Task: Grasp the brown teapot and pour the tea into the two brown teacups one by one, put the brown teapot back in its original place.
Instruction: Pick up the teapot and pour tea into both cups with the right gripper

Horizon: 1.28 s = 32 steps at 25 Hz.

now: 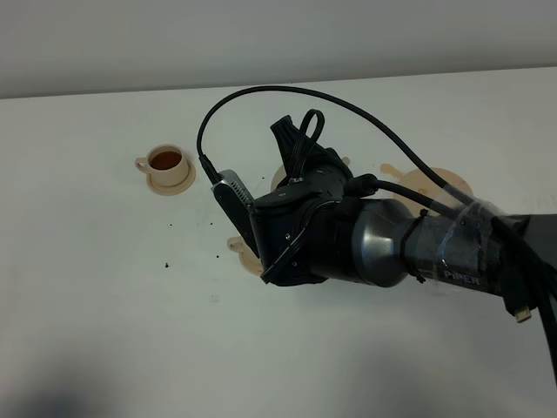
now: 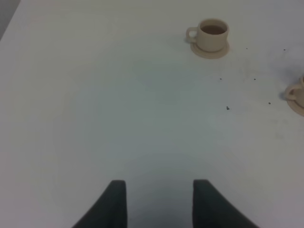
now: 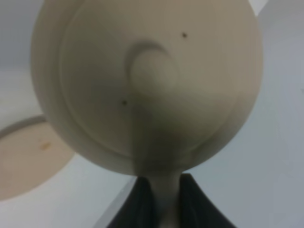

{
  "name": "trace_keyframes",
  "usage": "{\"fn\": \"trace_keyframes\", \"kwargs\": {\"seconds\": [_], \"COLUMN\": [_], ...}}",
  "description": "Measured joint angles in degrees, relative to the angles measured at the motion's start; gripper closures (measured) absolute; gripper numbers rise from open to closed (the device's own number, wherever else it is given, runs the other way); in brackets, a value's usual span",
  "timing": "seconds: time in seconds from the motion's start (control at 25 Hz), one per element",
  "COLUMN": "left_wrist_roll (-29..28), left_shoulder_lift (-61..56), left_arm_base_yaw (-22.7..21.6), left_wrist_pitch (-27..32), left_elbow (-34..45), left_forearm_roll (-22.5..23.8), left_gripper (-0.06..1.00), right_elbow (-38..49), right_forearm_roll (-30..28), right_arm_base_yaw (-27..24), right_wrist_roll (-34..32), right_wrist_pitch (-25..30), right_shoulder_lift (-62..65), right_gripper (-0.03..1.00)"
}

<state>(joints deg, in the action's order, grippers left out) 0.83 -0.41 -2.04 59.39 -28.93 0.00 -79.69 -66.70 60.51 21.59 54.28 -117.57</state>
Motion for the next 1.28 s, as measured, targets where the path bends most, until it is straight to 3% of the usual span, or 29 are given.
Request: {"fn": "trace_keyframes", "kwargs": {"seconds": [1.28], "left_wrist_roll": [0.00], "left_shoulder_lift": [0.00], "left_arm_base_yaw": [0.00], "left_wrist_pitch": [0.00], "left_elbow": [0.00], "left_forearm_roll": [0.00], "left_gripper": [0.57], "right_elbow": [0.00], "right_forearm_roll": [-3.62], "right_arm_base_yaw": [0.00], "right_wrist_roll": [2.81], "right_wrist_pitch": [-0.60], "right_shoulder_lift": [0.00], "right_gripper": [0.85]}}
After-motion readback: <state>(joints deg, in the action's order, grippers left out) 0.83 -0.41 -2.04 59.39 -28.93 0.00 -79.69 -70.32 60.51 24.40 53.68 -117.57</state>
